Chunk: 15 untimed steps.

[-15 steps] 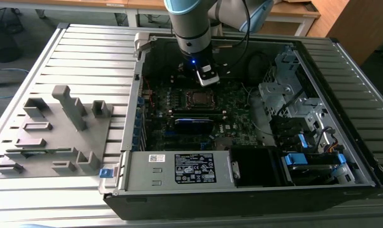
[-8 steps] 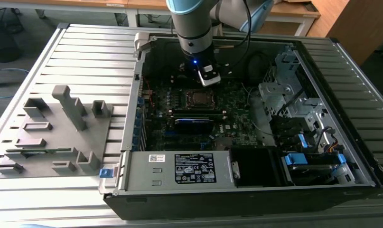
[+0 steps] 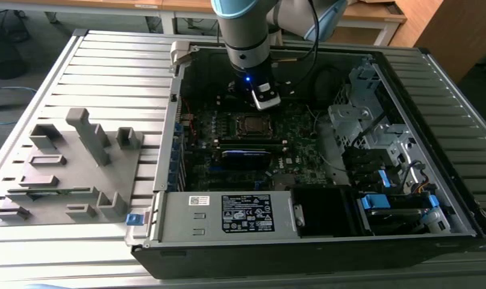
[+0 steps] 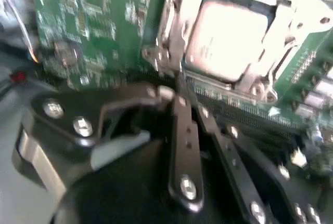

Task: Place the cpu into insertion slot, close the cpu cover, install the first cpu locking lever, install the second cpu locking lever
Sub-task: 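Install the first cpu locking lever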

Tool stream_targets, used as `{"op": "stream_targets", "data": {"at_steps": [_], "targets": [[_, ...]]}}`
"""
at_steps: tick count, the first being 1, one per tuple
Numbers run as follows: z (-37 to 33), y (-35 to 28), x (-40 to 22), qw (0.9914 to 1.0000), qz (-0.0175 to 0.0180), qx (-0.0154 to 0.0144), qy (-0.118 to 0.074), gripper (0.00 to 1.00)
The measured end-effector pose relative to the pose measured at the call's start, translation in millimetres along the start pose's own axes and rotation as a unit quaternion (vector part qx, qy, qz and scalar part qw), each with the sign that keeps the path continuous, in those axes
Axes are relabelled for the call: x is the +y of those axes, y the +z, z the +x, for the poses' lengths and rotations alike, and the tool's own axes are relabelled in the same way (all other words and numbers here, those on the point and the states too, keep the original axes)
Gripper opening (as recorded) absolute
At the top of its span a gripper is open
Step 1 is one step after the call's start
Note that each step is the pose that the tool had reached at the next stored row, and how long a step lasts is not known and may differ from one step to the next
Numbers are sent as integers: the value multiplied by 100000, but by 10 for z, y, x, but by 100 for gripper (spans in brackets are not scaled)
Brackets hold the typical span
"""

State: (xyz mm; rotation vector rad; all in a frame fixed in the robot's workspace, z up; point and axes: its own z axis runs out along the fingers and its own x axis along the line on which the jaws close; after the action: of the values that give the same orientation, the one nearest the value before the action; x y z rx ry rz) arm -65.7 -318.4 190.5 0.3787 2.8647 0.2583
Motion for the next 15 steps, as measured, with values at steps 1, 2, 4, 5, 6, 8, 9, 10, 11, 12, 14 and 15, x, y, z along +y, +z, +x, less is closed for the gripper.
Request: {"op": "stream_targets", "data": {"at_steps": [1,2,4,5,6,8,9,10,11,12,14,15], "targets": [[0,-1,-1,100000,70,-2,-16,11],[0,-2,-1,100000,86,-3,-18,11],[0,-2,-1,100000,92,-5,-15,11],[1,-2,-1,100000,97,-4,-15,11],[0,-2,-1,100000,94,-7,-15,11],[0,-2,-1,100000,93,5,-8,11],[0,-6,1,100000,101,25,-3,11],[-3,-14,3,100000,99,31,-1,11],[-6,-26,5,100000,107,23,-7,11],[-9,-42,8,100000,99,35,-4,11],[-14,-63,13,100000,82,43,-1,11],[-15,-68,14,100000,71,44,5,11]]}}
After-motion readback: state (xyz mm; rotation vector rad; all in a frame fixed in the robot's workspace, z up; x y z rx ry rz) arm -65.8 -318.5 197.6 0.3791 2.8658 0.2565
